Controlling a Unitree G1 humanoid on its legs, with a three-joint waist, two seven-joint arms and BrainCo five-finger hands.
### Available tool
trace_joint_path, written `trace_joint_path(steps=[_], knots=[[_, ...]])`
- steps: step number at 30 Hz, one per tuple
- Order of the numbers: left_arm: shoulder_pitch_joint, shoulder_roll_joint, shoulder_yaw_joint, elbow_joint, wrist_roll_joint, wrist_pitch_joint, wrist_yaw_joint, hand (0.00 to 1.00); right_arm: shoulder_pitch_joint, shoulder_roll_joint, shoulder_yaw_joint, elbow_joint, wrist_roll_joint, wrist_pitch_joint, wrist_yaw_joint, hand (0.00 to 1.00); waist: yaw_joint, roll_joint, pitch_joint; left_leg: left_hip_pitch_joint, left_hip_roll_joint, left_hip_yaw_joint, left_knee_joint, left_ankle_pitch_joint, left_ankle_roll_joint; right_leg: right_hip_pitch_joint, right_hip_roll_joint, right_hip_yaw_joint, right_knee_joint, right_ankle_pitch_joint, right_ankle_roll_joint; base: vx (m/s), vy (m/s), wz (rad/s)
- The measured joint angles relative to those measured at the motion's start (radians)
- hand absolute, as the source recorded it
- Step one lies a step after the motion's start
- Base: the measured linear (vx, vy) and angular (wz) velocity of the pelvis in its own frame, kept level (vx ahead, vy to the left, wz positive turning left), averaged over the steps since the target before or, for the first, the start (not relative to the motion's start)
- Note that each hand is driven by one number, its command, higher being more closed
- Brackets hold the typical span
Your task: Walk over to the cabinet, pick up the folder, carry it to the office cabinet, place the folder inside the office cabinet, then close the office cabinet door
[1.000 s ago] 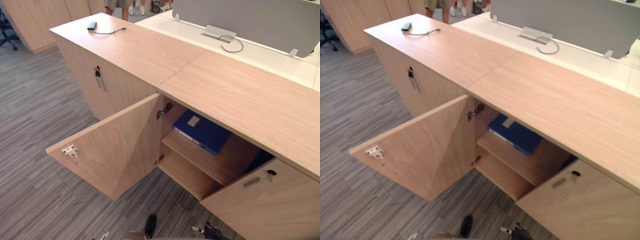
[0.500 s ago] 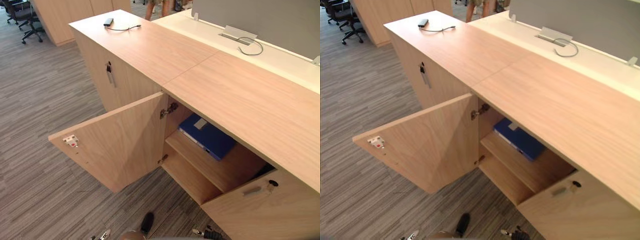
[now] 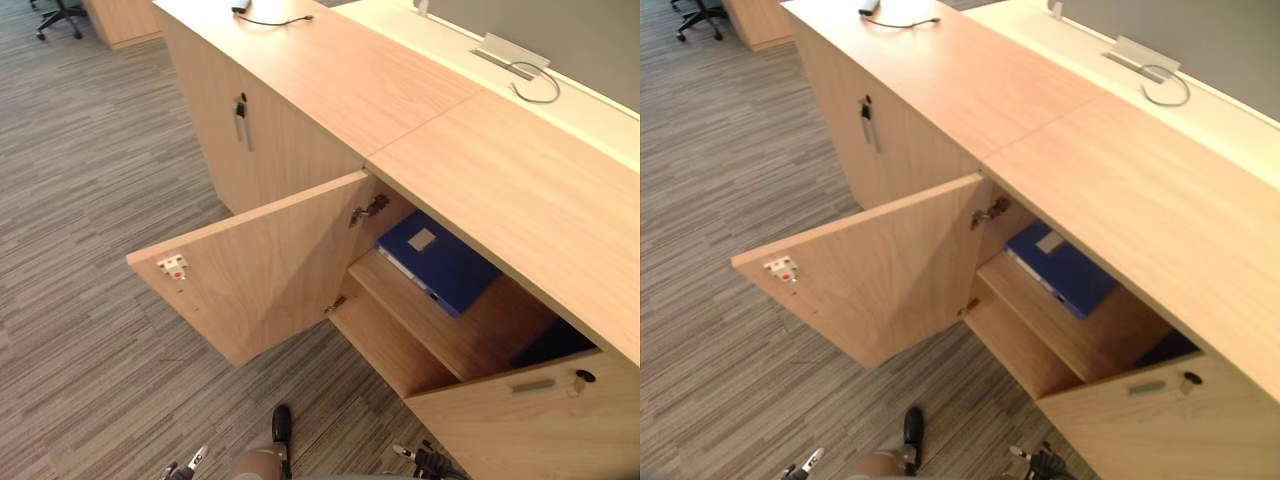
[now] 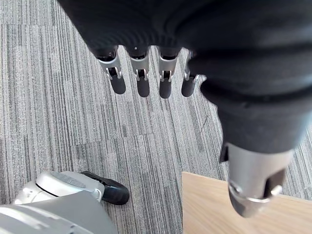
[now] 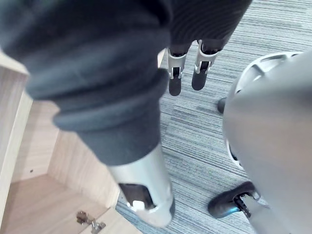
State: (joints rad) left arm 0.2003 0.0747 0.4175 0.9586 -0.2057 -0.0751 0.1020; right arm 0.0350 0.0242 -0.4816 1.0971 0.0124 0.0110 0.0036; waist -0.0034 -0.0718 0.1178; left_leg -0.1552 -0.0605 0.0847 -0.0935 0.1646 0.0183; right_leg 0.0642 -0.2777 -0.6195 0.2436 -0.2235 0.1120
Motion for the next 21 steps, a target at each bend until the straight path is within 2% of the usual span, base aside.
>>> trace_joint_path(steps=[2, 4, 7, 11, 13, 18, 21], knots=[[-0.006, 0.004, 0.0, 0.009, 0.001, -0.001, -0.001, 0.0, -0.002, 0.001, -0.006, 0.004, 0.006, 0.0, -0.006, 0.0, -0.008, 0.006, -0.001, -0.007, 0.018, 0.005, 0.0, 0.013, -0.009, 0.004, 0.031, 0.005, -0.046, 0.033, 0.016, -0.05, -0.076, -0.14], [-0.003, -0.014, 0.002, 0.015, 0.01, 0.002, -0.001, 0.0, 0.012, -0.004, -0.009, 0.007, 0.007, 0.0, -0.008, 0.0, -0.008, 0.022, -0.01, -0.003, 0.035, 0.015, 0.0, 0.019, -0.017, 0.015, 0.053, 0.012, -0.084, 0.05, 0.01, -0.03, -0.105, -0.27], [-0.012, -0.028, 0.001, -0.016, 0.016, 0.001, 0.0, 0.0, 0.037, -0.016, -0.006, 0.003, 0.005, 0.0, -0.008, 0.0, -0.007, 0.027, -0.014, 0.012, 0.029, 0.014, 0.0, 0.015, -0.012, 0.04, 0.053, 0.008, -0.093, 0.05, 0.009, 0.03, -0.065, 0.03], [-0.011, -0.025, -0.008, -0.155, 0.057, 0.0, 0.005, 0.0, 0.036, -0.016, 0.019, -0.004, 0.001, 0.0, -0.007, 0.0, -0.005, 0.025, -0.012, 0.043, 0.014, 0.015, 0.0, 0.003, -0.004, 0.065, 0.038, 0.018, -0.079, 0.049, 0.002, 0.04, -0.007, 0.03], [-0.011, -0.003, -0.008, -0.237, 0.095, 0.0, 0.012, 0.0, 0.035, -0.014, 0.045, -0.006, 0.002, 0.0, -0.005, 0.0, -0.003, 0.025, -0.012, 0.07, 0.012, 0.022, -0.001, -0.017, -0.005, 0.078, 0.035, 0.026, -0.061, 0.05, -0.008, 0.03, 0.007, -0.09], [-0.036, 0.075, 0.021, -0.316, 0.181, 0.004, 0.038, 0.0, 0.035, -0.013, 0.053, -0.006, 0.001, 0.001, -0.004, 0.0, -0.006, 0.023, -0.016, 0.109, 0.02, 0.042, -0.001, -0.046, -0.001, 0.093, 0.034, 0.062, -0.042, 0.055, -0.026, 0.02, 0.001, -0.16], [-0.093, 0.15, 0.084, -0.329, 0.214, 0.009, 0.058, 0.0, 0.035, -0.018, 0.075, -0.004, -0.002, 0.005, -0.002, 0.0, -0.007, 0.016, -0.02, 0.124, 0.031, 0.058, -0.001, -0.057, -0.008, 0.093, 0.039, 0.08, -0.036, 0.056, -0.027, 0.02, -0.01, -0.17]])
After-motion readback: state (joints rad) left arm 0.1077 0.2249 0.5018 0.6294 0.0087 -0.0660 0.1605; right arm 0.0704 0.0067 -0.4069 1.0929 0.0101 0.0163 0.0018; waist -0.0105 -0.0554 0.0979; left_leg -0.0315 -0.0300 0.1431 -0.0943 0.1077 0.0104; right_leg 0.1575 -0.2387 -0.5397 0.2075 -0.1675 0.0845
